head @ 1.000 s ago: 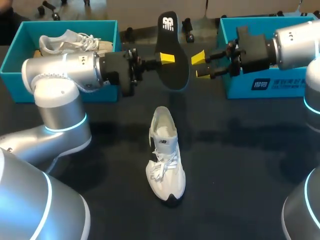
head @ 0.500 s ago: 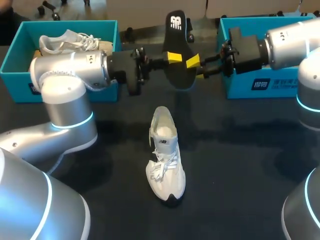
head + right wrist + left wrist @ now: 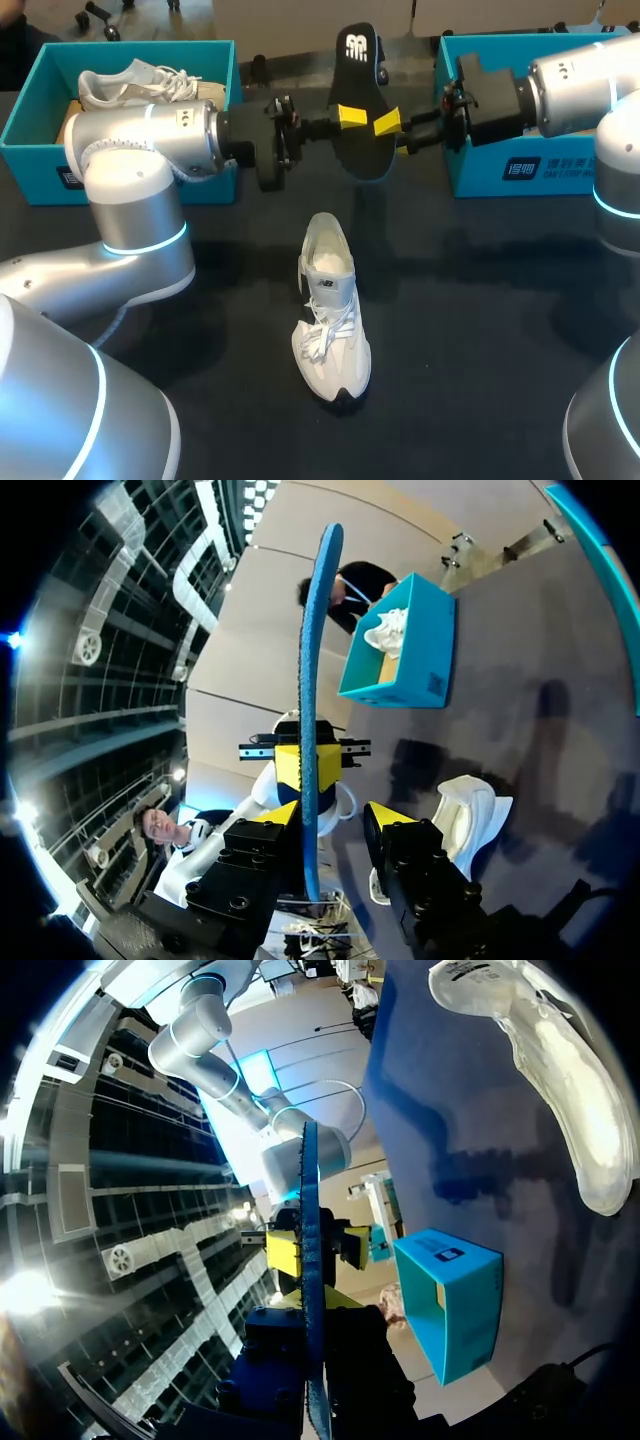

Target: Take the shoe out of the shoebox, open the shoe tongue, remove and reinsert the insole, then place the shoe into the shoebox

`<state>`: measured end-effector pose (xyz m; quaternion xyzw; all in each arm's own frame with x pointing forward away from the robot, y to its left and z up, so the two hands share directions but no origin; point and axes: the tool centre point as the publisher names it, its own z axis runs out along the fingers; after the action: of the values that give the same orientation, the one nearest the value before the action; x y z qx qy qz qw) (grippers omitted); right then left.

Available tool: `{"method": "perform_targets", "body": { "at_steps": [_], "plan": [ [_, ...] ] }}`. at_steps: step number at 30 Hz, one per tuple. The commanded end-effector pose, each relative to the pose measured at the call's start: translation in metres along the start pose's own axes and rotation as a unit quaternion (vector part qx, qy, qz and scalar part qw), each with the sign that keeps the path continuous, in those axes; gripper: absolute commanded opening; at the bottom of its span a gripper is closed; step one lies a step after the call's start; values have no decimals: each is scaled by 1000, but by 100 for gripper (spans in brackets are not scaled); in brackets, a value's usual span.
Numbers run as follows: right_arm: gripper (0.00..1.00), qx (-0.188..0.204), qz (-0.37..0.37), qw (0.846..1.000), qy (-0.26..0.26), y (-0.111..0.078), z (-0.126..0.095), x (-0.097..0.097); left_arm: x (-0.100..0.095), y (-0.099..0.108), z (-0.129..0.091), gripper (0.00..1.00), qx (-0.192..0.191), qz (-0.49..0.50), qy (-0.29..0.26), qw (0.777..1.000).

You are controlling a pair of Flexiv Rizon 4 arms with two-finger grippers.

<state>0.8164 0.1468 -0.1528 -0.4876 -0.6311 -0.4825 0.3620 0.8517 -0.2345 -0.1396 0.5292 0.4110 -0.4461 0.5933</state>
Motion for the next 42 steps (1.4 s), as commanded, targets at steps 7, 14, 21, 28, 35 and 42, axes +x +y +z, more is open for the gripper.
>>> {"method": "perform_targets", "body": {
  "at_steps": [7,14,21,28,35,42],
  "plan": [
    [39,11,-2,1000,3,7,1,-1,2,-3,0,0,-4,-4,1,1000],
    [38,12,-2,1000,7,7,3,-2,4,-1,4,0,-12,-6,-2,1000],
    [36,8,1,1000,9,4,6,-3,6,3,4,0,-17,-4,-2,1000],
    [31,5,0,1000,11,4,8,-4,5,4,5,0,-20,-5,-5,1000],
    [23,3,-1,1000,11,5,9,-4,6,3,5,0,-16,-6,-3,1000],
    [0,4,-3,1000,12,7,9,-5,7,4,5,42,-17,1,6,1000]
  ]
}}
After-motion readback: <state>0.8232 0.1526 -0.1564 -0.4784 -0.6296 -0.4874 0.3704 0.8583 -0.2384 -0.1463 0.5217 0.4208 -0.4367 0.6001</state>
